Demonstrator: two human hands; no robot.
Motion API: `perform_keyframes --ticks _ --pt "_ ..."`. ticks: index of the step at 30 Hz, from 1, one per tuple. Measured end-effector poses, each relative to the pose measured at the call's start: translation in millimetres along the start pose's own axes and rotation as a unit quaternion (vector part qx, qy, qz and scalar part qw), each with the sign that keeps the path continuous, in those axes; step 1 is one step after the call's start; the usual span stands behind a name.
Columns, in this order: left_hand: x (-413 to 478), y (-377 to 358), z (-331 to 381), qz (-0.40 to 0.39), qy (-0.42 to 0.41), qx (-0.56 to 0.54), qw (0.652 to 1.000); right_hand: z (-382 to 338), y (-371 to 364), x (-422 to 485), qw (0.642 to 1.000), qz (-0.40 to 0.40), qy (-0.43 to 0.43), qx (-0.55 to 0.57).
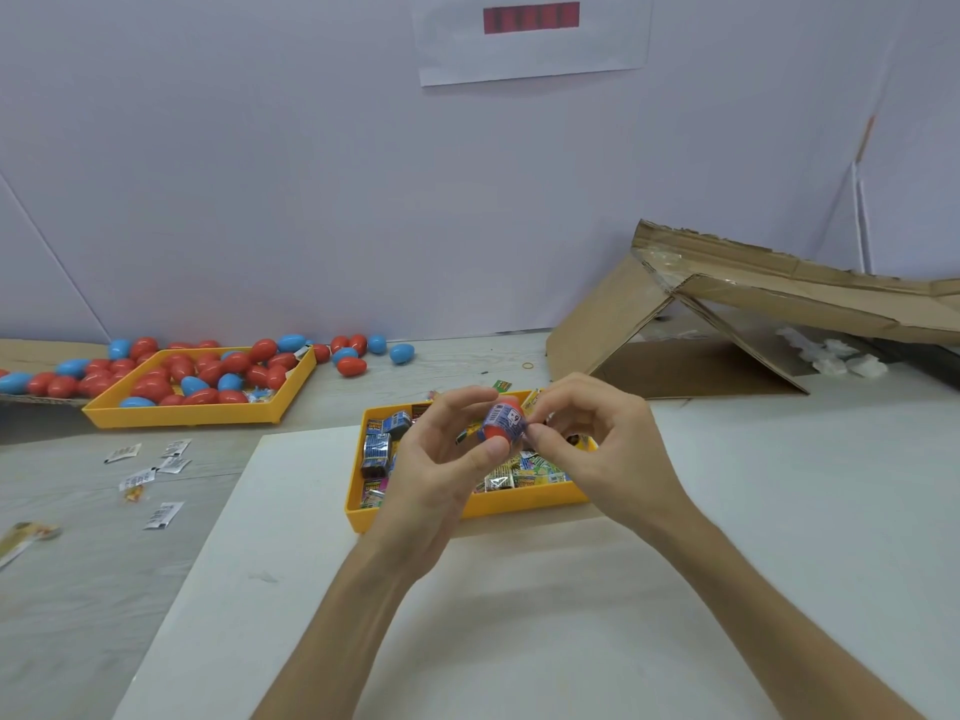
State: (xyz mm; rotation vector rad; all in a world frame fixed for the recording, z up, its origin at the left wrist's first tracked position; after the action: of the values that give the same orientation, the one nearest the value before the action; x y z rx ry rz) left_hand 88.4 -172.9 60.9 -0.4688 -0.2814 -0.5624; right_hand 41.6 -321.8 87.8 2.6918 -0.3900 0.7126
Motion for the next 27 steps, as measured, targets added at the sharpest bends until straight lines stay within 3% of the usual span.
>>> perform_keyframes --ticks 10,27 --pt "-1.3 -2.7 -1.2 -0.028 0.009 0.026 0.999 -8.2 -0.5 -0.4 0.996 0.008 0.054 -0.067" --pt "-1.2 0.5 -2.1 -0.053 0.025 0.047 0.997 -0.1 -2.7 1.3 0.998 -0.007 0.026 -0.058"
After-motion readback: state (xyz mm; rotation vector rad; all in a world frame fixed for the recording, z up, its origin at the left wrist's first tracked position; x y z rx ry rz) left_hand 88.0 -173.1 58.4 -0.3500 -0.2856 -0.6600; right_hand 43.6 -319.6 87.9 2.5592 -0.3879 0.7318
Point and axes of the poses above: each hand's wrist, its own x-axis towards the middle knuckle, its own y-axis out of the back of the hand, z = x × y, the point moved 6 cm from there along x, towards the middle knuckle, and after that the axes turned 8 degrees about -y, right-handed, at the moved point
